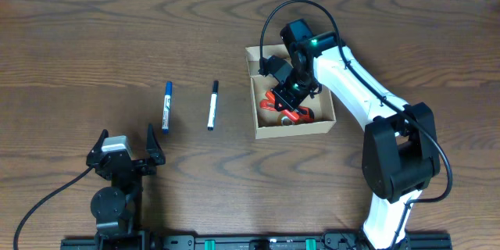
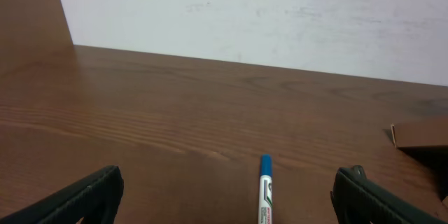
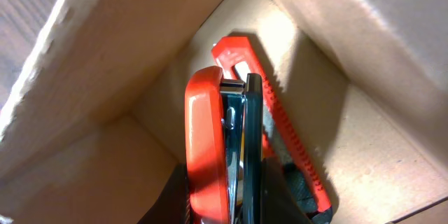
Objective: Pack container
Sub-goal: 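Carry the orange-and-black cutter into the box and lower it, then open the right gripper and lift it out to the right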
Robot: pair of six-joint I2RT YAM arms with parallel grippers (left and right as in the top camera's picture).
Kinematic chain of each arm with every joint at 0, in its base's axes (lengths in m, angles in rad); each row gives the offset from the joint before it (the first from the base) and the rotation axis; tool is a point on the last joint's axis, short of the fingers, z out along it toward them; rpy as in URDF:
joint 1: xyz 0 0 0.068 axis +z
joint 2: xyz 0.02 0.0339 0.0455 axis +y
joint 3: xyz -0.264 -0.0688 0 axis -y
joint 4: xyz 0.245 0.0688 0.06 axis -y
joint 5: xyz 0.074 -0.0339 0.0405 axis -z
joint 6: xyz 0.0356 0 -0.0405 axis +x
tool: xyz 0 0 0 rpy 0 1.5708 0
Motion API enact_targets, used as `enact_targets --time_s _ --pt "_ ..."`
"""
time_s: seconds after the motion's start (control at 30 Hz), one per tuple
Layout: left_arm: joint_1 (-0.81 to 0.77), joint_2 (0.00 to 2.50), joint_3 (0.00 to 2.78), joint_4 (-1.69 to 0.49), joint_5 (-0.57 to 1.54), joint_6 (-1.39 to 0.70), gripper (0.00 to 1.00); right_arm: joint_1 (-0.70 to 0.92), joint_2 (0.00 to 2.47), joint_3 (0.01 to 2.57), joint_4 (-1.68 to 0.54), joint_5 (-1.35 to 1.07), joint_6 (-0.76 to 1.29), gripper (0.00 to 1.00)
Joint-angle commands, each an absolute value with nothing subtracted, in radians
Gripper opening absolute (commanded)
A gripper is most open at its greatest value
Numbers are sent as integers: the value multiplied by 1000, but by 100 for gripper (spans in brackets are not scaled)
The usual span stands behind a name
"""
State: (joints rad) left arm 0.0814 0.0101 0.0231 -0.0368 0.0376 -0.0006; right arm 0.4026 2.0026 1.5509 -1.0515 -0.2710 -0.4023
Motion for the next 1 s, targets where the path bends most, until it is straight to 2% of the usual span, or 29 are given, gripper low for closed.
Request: enact_targets --time_s 0.0,0.43,0.53,0.6,0.63,0.67,0.73,0.77,0.97 --pt "78 4 5 -77 18 0 95 406 2015 1534 -1045 -266 -405 2" --pt "78 4 5 -77 18 0 95 406 2015 1476 -998 -265 -397 2" --pt "78 4 5 -77 18 0 95 406 2015 1476 -998 -258 -397 11" --pt "78 4 5 -77 19 0 95 406 2015 1476 -998 -258 -397 24" --pt "78 4 5 -77 19 0 95 406 2015 1476 -999 -258 -397 27" --pt "78 4 5 -77 19 0 95 406 2015 1476 -999 -258 -397 33" --pt "78 4 5 -77 19 0 95 406 2015 1476 -999 -258 -397 56" --pt "78 4 5 -77 19 0 95 406 2015 1477 -999 -258 -397 64" --pt "78 4 5 -77 18 0 95 406 2014 1491 -1007 -238 -380 70"
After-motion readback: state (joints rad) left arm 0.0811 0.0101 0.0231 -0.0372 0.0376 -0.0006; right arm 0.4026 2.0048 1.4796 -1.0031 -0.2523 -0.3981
